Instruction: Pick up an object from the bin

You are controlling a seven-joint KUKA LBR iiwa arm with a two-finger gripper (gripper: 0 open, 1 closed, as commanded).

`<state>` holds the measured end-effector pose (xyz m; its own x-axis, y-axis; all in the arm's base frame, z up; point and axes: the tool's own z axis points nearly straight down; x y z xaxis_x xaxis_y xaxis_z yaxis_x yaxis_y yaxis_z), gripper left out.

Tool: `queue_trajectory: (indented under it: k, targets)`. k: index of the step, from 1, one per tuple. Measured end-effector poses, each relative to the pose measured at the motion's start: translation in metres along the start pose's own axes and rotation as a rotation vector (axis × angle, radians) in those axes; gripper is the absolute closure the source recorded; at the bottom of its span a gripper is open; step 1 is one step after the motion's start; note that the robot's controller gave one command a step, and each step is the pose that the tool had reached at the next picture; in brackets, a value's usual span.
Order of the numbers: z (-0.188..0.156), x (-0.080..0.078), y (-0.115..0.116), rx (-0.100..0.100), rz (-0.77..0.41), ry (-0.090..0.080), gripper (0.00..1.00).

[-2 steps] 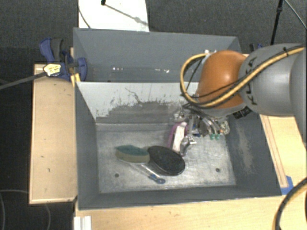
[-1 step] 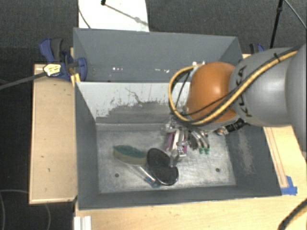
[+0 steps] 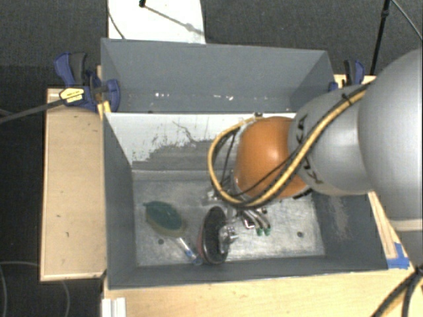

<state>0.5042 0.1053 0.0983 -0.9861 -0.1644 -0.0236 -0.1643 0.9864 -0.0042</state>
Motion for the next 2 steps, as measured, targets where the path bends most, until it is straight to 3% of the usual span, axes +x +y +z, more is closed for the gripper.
queue_trajectory:
  k: [1,2]
  targets:
    - [0.001,0.003,0.002,-0.001,-0.004,0.010,1.00]
    - [-0.138,-0.006,0.003,-0.005,-0.093,0.013,1.00]
